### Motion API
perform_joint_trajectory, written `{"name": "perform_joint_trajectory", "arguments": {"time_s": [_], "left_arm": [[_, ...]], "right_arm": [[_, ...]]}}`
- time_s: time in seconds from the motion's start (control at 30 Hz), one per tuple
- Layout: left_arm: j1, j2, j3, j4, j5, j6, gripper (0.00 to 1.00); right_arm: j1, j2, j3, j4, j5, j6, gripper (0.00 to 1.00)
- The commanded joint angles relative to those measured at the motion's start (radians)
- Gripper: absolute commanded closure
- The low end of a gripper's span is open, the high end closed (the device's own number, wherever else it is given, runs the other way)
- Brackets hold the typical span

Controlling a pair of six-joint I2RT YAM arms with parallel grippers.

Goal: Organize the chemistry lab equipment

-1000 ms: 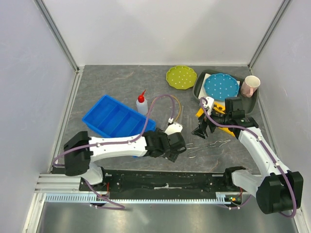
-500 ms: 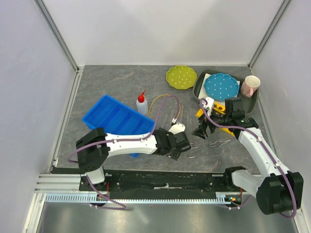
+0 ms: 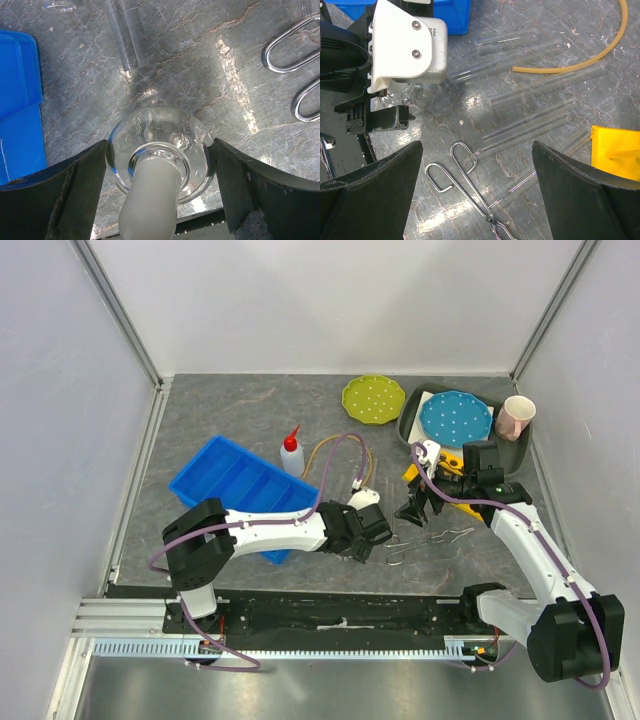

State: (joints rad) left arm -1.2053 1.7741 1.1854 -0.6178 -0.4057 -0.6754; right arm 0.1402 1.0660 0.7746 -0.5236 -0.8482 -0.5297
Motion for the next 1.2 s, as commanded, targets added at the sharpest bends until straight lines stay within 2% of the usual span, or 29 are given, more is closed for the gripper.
{"name": "perform_joint_trajectory", "arguments": {"time_s": [0.0,0.33,0.67,0.8,1.0,1.17], "left_arm": [[0.012,0.008,0.0,0.056,0.002,0.004,0.12],[0.026,0.007,-0.001,0.056,0.022,0.026,0.45],[0.035,-0.2,0.022,0.059,0.128,0.117,0.49],[0.085,-0.289,0.022,0.053,0.192,0.148,0.49],[0.266,-0.445,0.0,-0.02,0.215,0.221,0.5],[0.464,-0.564,-0.013,-0.115,0.199,0.298,0.5]], "right_arm": [[-0.001,-0.015,-0.008,0.034,-0.017,-0.027,0.02],[-0.001,-0.023,-0.006,0.034,-0.008,-0.029,0.02],[-0.002,-0.031,-0.006,0.034,-0.005,-0.032,0.02],[-0.002,-0.035,-0.006,0.033,-0.005,-0.032,0.02],[-0.001,-0.04,-0.006,0.034,0.0,-0.033,0.02],[-0.001,-0.041,-0.005,0.033,0.001,-0.033,0.02]]}}
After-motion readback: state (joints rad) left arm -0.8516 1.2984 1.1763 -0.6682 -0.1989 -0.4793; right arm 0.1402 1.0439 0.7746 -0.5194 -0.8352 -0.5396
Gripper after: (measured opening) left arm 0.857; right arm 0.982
